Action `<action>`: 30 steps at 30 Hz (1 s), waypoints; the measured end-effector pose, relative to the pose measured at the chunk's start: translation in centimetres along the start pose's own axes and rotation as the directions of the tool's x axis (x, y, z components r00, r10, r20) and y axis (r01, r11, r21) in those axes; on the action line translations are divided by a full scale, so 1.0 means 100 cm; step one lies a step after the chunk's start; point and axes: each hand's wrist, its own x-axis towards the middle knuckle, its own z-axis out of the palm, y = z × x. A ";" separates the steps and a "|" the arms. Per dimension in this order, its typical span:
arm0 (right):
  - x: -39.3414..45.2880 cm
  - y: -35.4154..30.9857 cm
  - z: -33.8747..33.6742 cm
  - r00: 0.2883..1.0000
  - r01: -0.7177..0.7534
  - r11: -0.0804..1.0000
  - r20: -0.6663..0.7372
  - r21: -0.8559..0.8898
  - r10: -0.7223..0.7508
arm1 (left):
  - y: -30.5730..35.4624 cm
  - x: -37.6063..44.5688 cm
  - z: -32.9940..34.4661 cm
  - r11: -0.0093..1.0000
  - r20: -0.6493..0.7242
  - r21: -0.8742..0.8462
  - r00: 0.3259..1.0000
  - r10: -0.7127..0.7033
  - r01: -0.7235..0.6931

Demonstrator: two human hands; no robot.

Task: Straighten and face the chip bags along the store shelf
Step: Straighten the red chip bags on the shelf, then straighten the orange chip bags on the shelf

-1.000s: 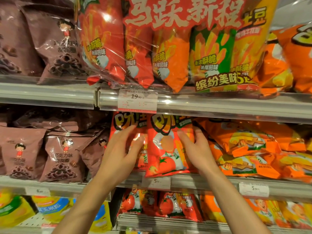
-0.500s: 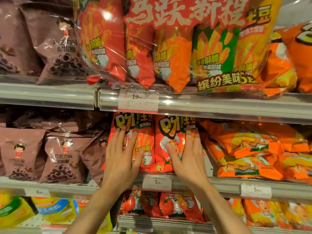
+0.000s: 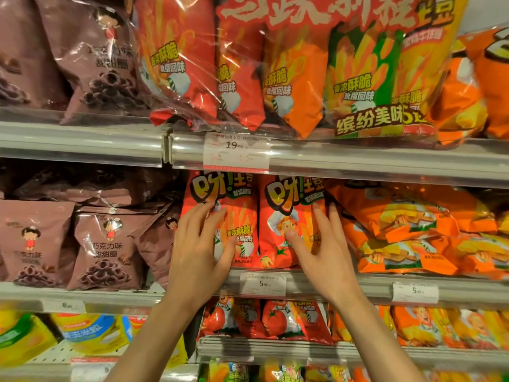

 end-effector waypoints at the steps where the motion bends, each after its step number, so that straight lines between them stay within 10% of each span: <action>1: -0.004 0.001 -0.003 1.000 -0.005 1.000 -0.014 -0.005 0.005 | 0.003 -0.001 -0.004 0.999 0.007 -0.042 1.000 -0.020 0.020; 8: -0.057 0.013 -0.017 0.985 -0.017 0.986 -0.168 0.166 0.045 | 0.022 -0.027 -0.017 0.883 0.156 -0.408 0.971 -0.183 0.233; 16: -0.107 0.086 -0.041 0.939 -0.327 0.904 -0.010 0.276 0.343 | 0.064 -0.074 0.012 0.600 0.416 -0.521 0.795 -0.442 0.607; 30: -0.069 0.175 -0.158 0.965 -0.252 0.898 0.024 0.360 0.261 | 0.201 -0.062 0.093 0.553 0.374 -0.565 0.787 -0.490 0.612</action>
